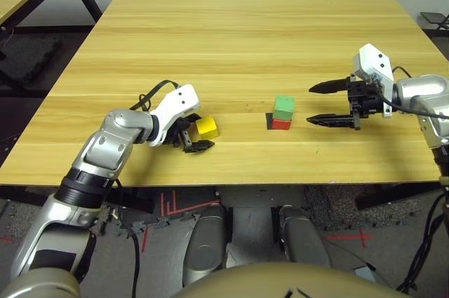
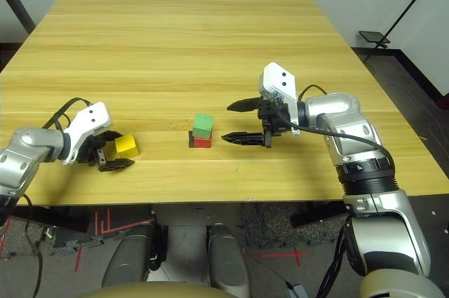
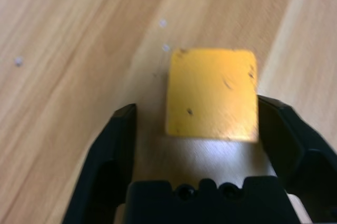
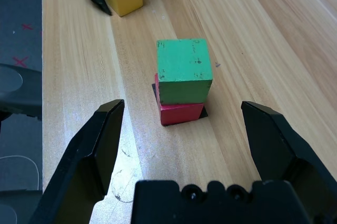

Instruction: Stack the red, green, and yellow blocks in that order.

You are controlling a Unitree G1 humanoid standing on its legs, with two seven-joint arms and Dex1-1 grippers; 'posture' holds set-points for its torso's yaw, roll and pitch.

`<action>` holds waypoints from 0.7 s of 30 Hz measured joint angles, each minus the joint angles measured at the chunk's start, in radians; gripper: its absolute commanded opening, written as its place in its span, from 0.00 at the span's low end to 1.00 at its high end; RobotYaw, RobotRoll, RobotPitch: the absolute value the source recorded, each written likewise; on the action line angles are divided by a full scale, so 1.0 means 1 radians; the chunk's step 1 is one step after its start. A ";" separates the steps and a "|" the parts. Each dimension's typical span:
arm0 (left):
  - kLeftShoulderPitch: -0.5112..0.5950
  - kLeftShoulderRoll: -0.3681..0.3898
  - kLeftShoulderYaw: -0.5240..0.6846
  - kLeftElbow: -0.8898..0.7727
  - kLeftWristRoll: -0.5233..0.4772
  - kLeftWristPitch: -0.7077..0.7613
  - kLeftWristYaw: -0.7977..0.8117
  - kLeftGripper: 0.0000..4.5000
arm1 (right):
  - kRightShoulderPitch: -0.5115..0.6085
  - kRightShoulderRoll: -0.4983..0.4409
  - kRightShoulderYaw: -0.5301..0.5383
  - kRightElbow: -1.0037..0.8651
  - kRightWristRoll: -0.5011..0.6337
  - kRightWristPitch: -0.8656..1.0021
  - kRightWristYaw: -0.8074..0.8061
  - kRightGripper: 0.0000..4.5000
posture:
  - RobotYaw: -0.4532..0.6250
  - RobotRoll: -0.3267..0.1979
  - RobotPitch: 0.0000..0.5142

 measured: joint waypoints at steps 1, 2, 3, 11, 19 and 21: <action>0.000 -0.011 0.000 -0.003 -0.003 0.006 0.005 0.66 | 0.000 0.000 0.000 0.000 0.000 0.000 0.000 1.00 | 0.54 0.44 0.14; 0.000 -0.017 0.000 -0.009 -0.008 0.015 0.006 0.57 | 0.000 0.000 0.000 -0.001 0.000 0.000 0.000 1.00 | 0.54 0.44 0.14; 0.000 -0.018 0.000 -0.017 -0.016 0.023 0.005 0.47 | 0.000 0.000 0.000 -0.001 0.000 0.000 -0.001 1.00 | 0.54 0.44 0.14; -0.100 0.022 -0.013 -0.118 -0.067 0.154 -0.058 0.45 | 0.007 -0.003 0.000 -0.002 0.000 0.000 -0.006 1.00 | 0.53 0.47 0.12; -0.450 -0.076 -0.097 -0.068 -0.115 0.201 -0.170 0.45 | 0.037 -0.016 -0.010 -0.022 0.004 0.000 -0.007 1.00 | 0.49 0.51 0.10; -0.511 -0.132 -0.145 0.034 -0.106 0.151 -0.201 0.45 | 0.054 -0.020 -0.018 -0.034 0.006 0.005 -0.013 1.00 | 0.49 0.51 0.10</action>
